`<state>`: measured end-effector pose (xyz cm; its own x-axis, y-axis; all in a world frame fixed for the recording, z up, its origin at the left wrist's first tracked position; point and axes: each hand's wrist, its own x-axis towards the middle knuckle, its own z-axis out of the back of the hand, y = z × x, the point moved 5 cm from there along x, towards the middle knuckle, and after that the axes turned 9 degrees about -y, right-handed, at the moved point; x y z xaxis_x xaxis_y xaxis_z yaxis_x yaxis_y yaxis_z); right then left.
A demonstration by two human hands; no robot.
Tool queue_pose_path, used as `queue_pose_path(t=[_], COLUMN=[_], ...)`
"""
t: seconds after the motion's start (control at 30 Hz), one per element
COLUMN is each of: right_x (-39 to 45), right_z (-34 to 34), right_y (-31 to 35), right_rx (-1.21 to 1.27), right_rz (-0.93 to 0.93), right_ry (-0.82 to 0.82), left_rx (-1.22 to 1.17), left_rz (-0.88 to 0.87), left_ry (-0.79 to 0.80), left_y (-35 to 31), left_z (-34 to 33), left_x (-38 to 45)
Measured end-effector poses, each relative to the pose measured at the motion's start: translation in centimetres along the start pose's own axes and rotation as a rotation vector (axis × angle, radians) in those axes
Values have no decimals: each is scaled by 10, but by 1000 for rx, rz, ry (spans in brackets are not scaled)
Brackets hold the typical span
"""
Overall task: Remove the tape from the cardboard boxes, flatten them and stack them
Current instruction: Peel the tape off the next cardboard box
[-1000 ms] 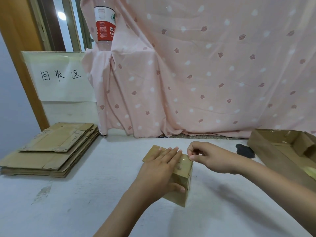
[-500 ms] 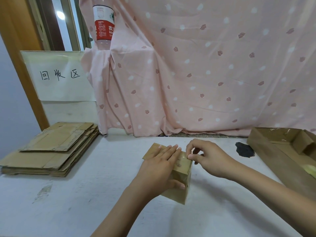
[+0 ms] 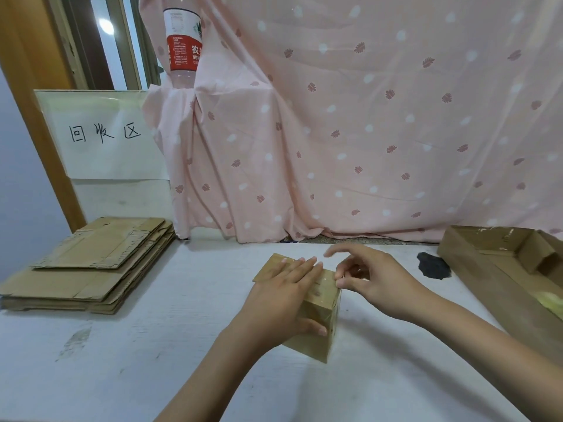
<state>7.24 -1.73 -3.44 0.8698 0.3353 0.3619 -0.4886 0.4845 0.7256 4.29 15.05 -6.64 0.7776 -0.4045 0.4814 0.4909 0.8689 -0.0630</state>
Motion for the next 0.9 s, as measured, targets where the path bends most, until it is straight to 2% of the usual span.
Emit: queue_pose_path(t=[0.13,0.2,0.4,0.5,0.57,0.7,0.83,0.9], right_x=[5,3,-7,-10,-10,-10,-11,-10], right_z=[-2,-3,-3,-4,-2,3,2,1], right_y=[5,7,-7,-7,-6,5,14,16], right_rx=[-199,-193,153,357,369,125,-314,-416], right_rz=[124,161,13,-6,-21,2,178,243], right_ry=[10,-1,3,99,146,81,128,144], left_rx=[-5,-8,-22,-66,-56,-7,51,55], left_rz=[4,7,6,21,26,17,-16,-19], left_ry=[5,8,18,36,37,37,35,36], left_y=[1,2,3,6,9,7,-1,-1], left_z=[-1,0,1,1,2,1,-6,-8], left_x=[0,0,3,2,2,3,7,8])
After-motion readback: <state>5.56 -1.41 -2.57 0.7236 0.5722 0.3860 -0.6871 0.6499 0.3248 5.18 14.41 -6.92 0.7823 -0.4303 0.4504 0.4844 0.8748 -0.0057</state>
